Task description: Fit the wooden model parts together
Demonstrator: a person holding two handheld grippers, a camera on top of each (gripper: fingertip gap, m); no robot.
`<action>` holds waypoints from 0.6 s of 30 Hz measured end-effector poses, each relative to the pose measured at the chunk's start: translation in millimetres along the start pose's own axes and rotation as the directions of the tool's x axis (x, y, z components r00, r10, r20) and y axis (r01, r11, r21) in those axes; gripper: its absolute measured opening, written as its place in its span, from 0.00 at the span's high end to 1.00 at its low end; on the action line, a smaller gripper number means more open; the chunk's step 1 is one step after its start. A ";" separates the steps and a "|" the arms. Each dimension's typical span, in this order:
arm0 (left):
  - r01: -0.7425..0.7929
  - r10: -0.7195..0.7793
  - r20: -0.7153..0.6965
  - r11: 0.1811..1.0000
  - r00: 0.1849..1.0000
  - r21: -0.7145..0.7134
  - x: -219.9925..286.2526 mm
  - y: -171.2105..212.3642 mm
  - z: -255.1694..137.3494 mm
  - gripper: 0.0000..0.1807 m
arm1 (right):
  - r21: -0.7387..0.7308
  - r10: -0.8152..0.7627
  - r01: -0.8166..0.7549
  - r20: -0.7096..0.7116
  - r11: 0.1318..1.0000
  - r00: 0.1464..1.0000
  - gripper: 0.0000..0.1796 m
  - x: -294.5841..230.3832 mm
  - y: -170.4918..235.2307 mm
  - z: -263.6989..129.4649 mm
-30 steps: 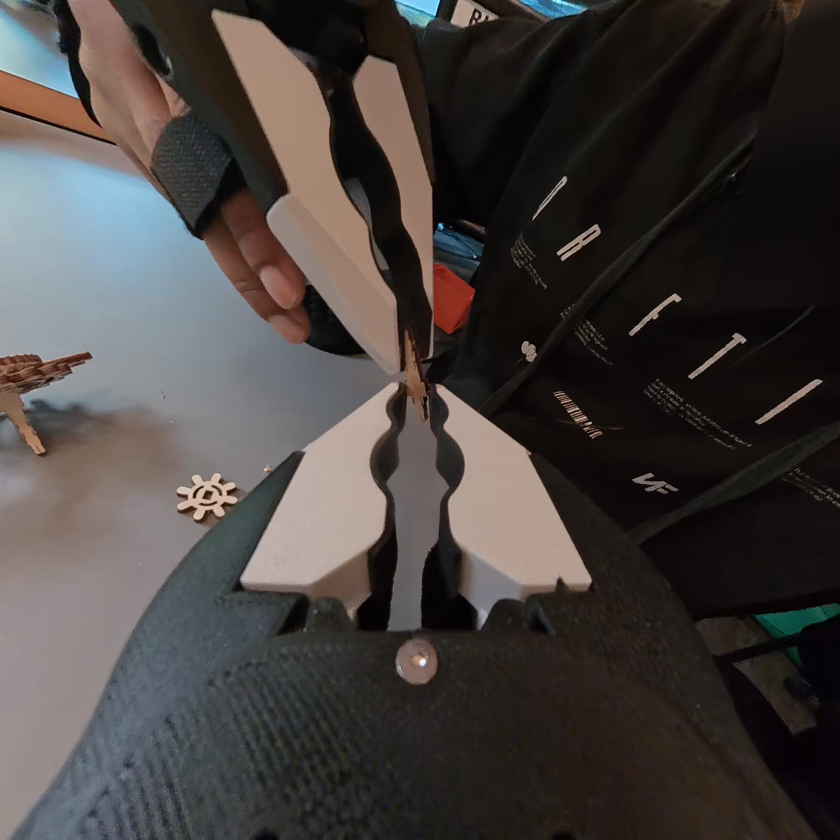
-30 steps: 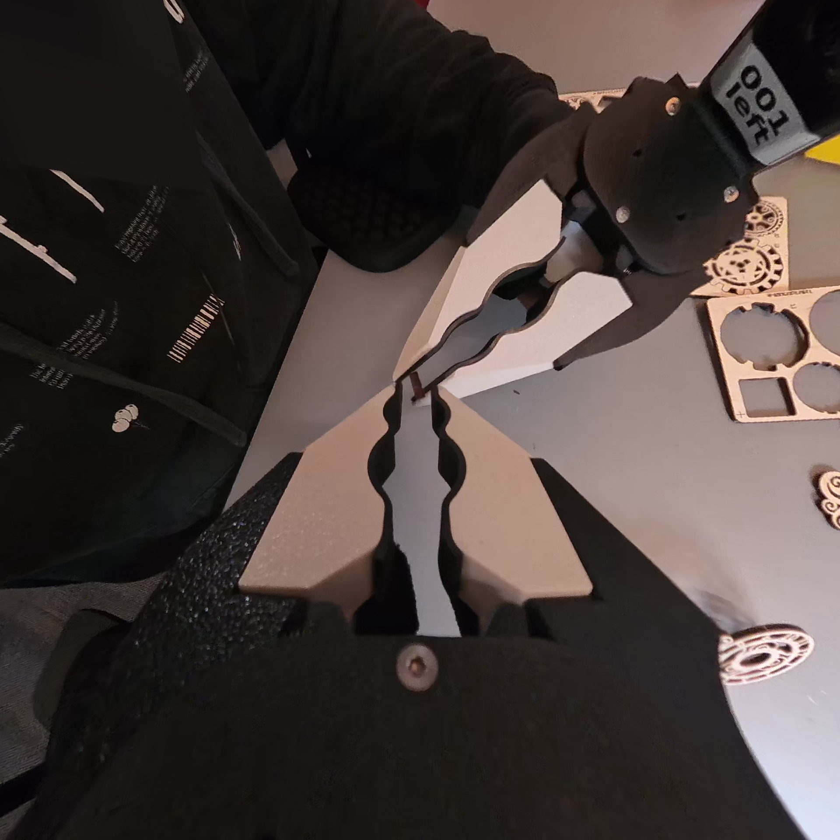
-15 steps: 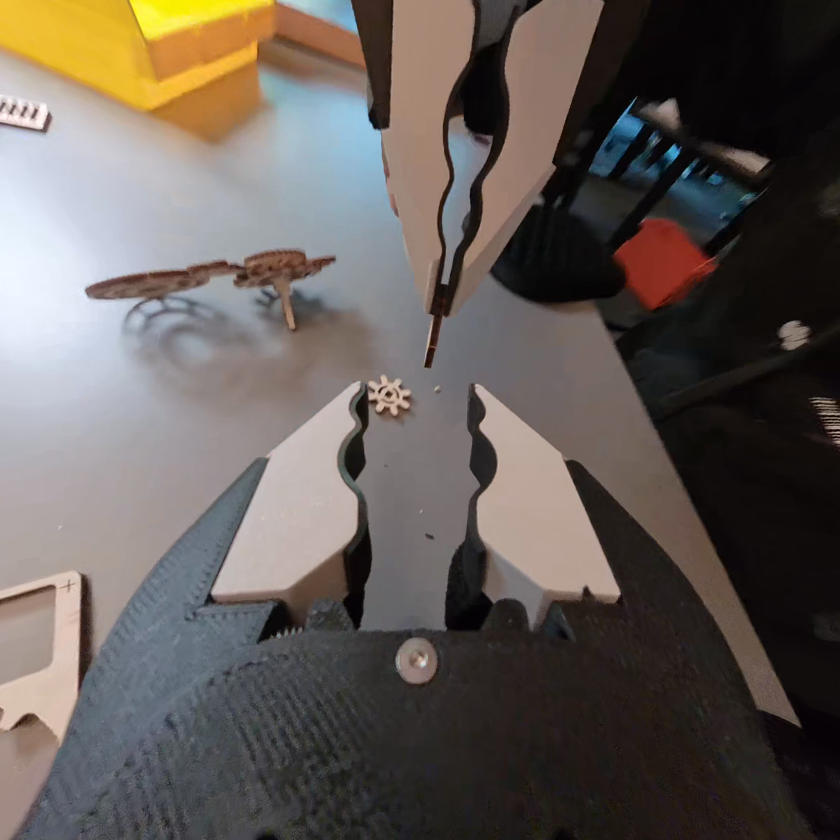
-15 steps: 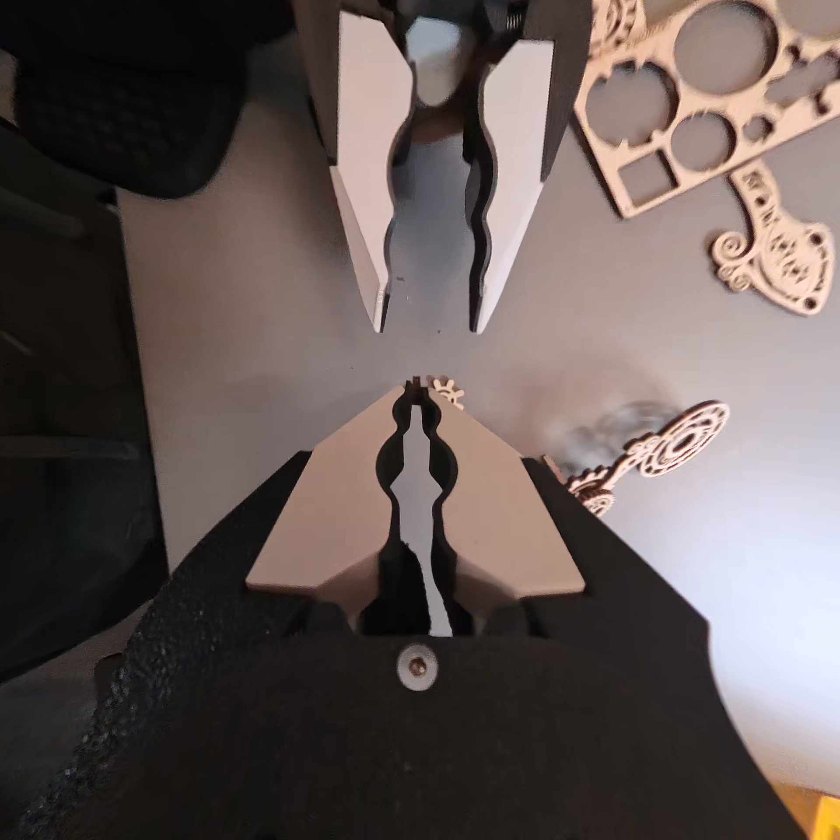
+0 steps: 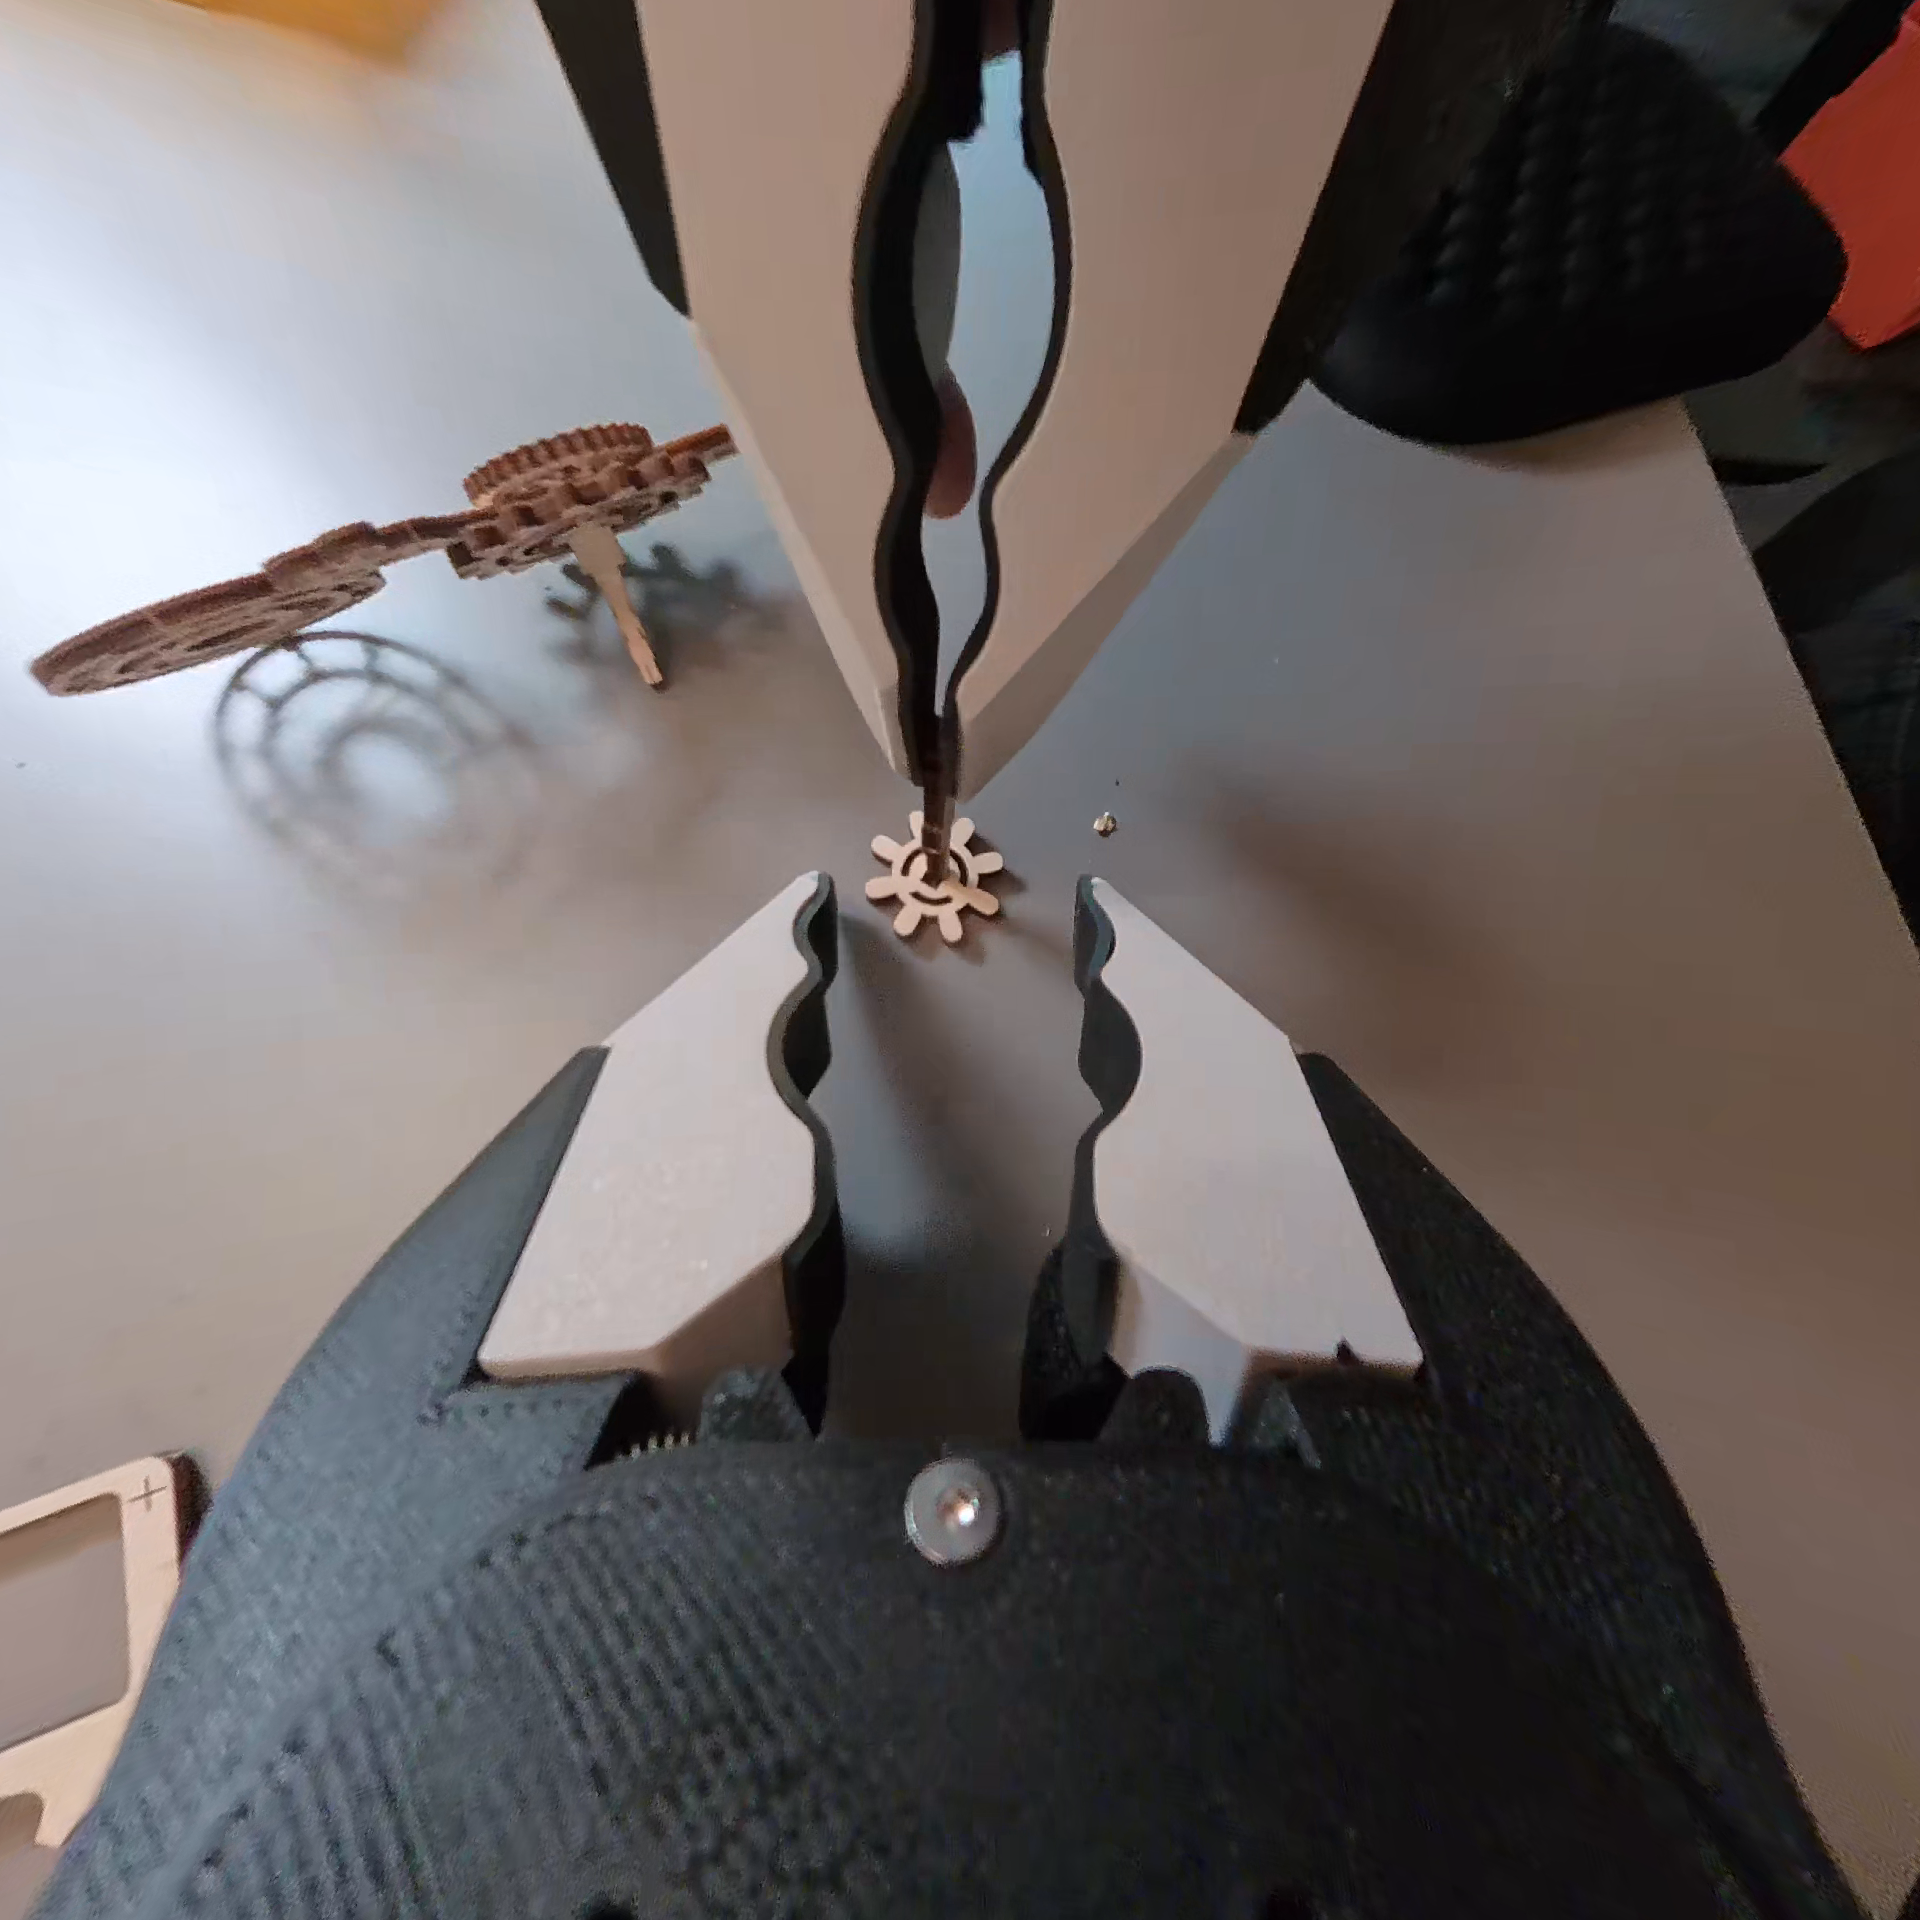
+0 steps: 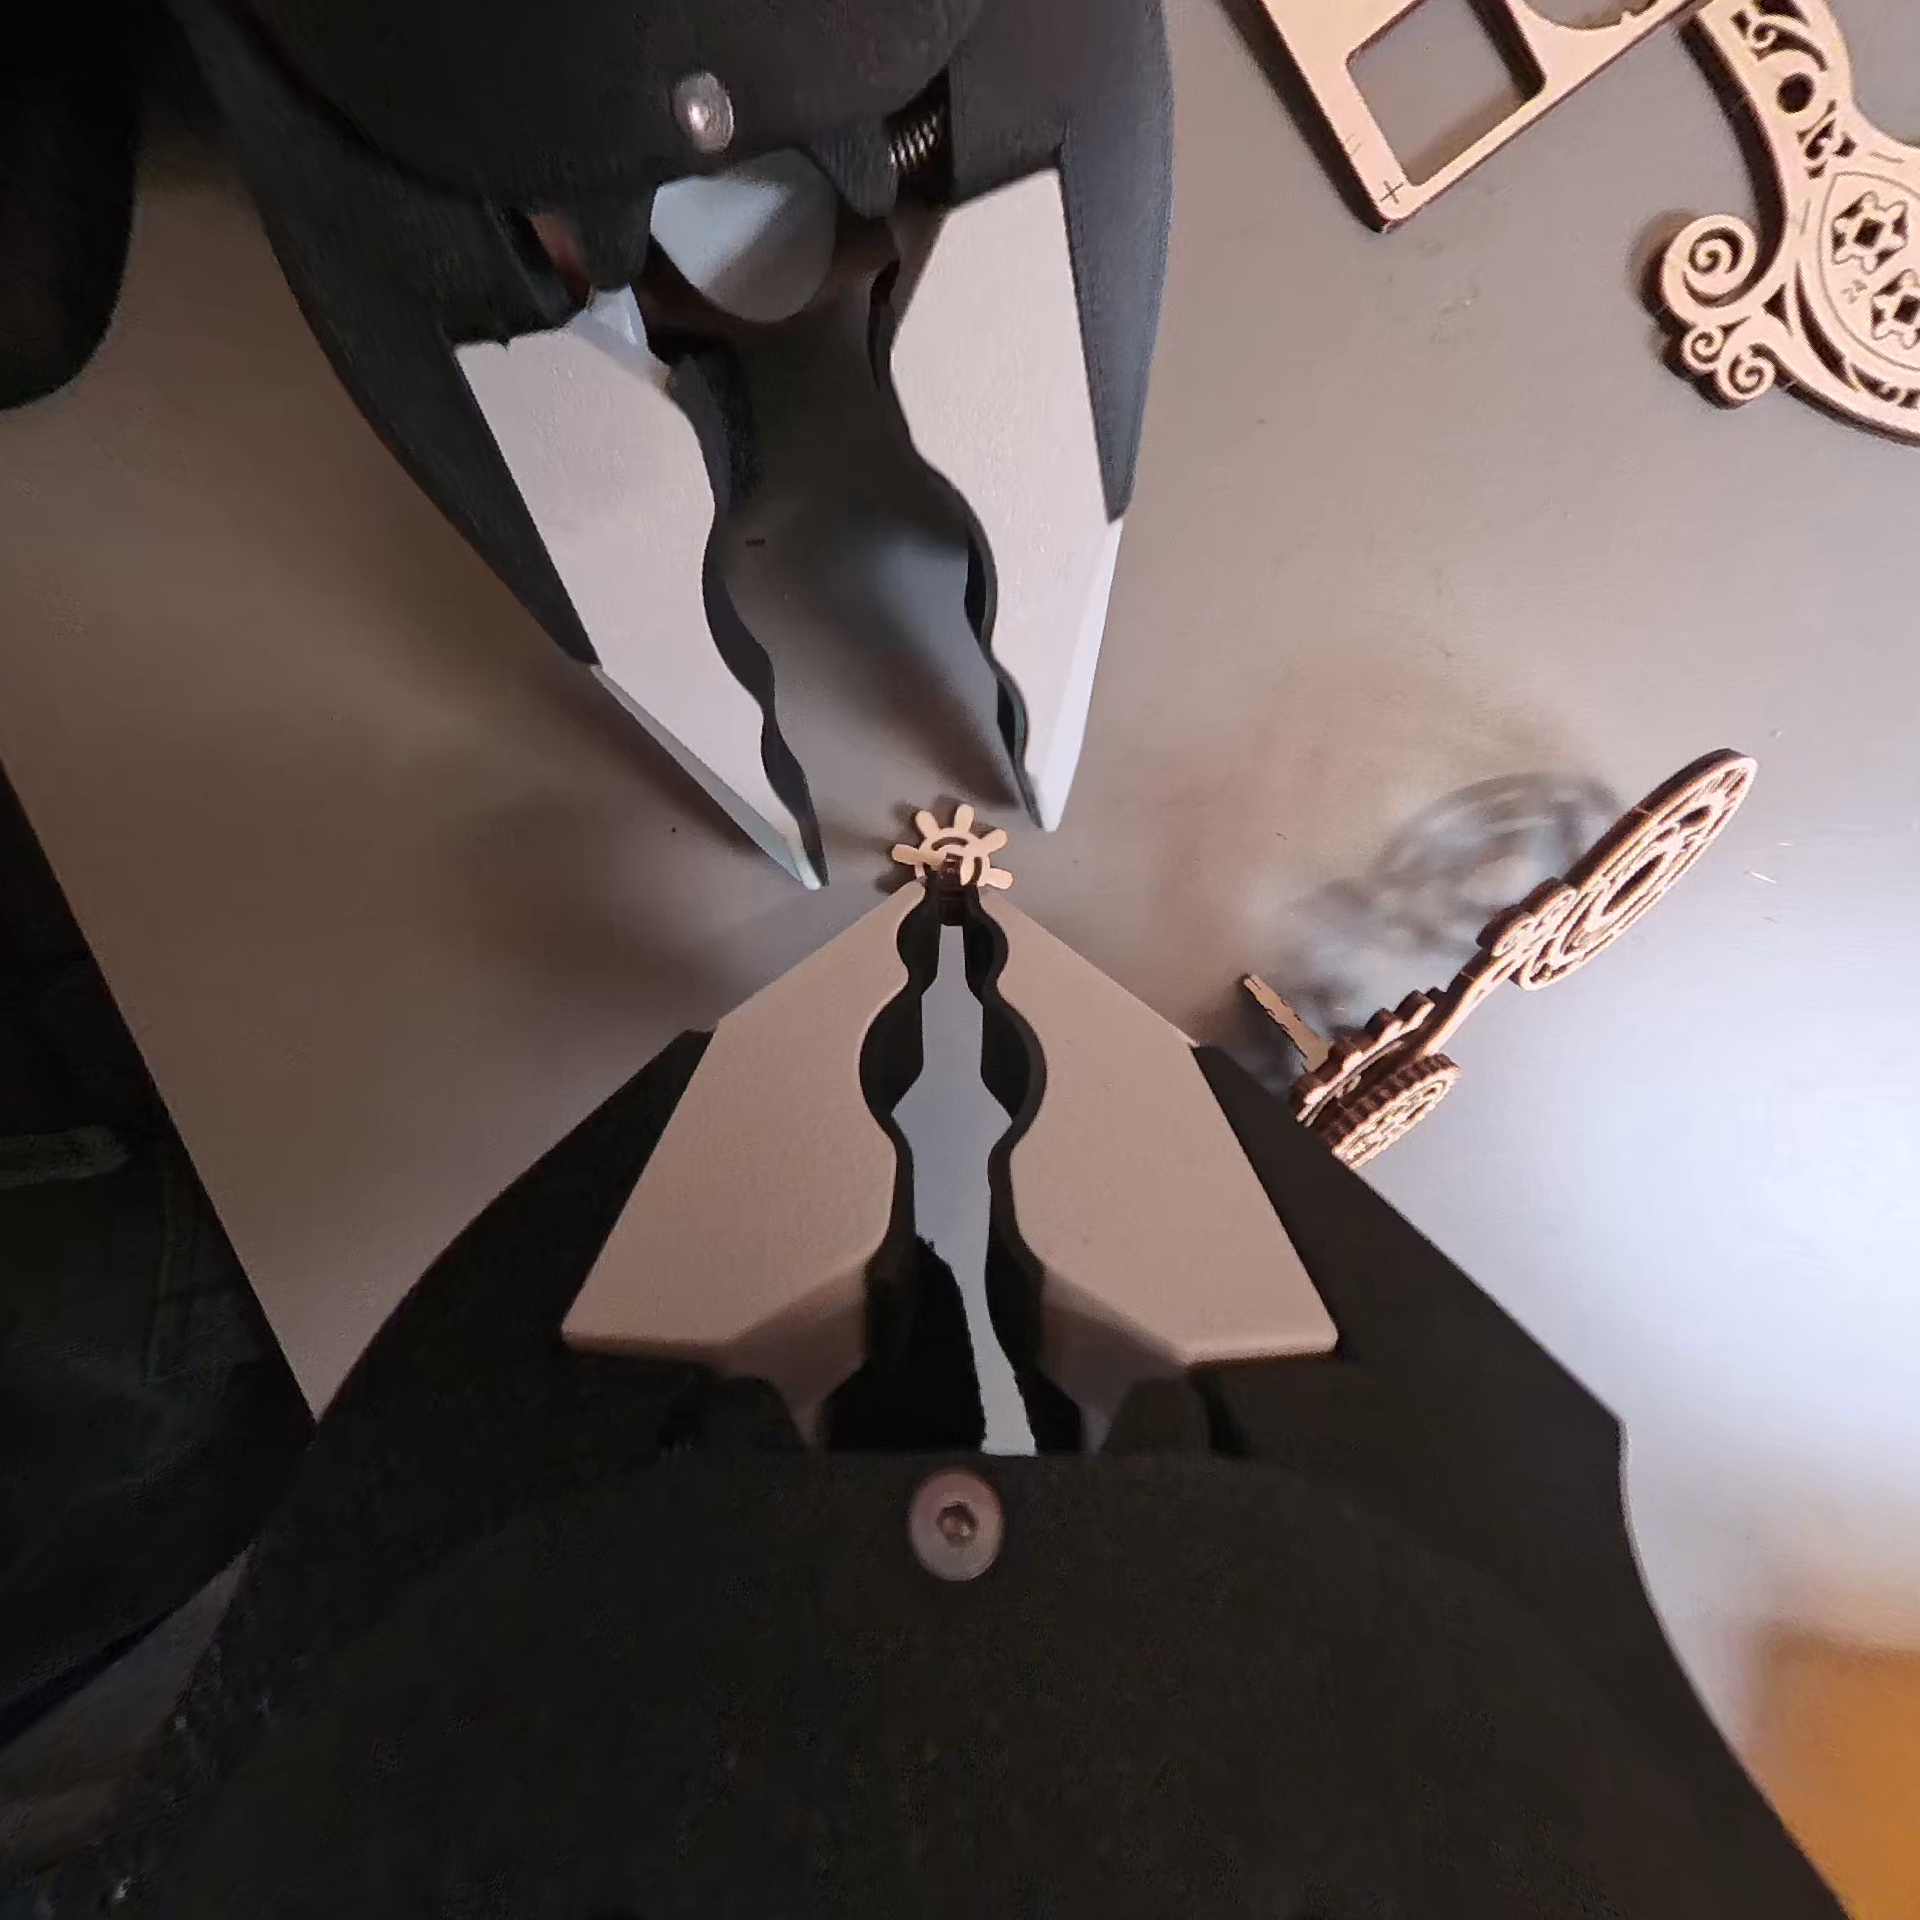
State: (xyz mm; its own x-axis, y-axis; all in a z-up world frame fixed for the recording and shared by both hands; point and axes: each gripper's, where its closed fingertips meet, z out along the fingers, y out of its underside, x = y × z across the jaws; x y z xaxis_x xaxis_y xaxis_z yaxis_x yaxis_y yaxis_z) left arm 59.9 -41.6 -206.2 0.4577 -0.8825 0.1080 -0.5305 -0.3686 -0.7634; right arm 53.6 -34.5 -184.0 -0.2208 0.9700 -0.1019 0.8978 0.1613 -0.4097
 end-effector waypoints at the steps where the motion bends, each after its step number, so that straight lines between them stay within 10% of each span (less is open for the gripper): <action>1: -0.007 0.007 -0.003 1.000 1.000 -0.019 0.9 3.2 1.9 0.76 | -0.001 0.006 -0.006 -0.002 1.000 1.000 1.00 0.1 -0.1 0.1; 18: 0.024 -0.023 0.035 1.000 0.999 -0.010 -2.8 5.1 -0.1 0.87 | -0.044 -0.017 0.016 -0.030 0.999 0.999 0.99 0.0 -0.8 0.8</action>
State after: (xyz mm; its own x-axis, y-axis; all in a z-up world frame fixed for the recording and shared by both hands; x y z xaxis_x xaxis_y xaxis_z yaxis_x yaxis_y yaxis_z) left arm 55.9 -41.0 -210.4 0.4946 -0.8630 0.1033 -0.5264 -0.3920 -0.7545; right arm 52.6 -34.8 -184.5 -0.2243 0.9722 -0.0673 0.9101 0.1842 -0.3713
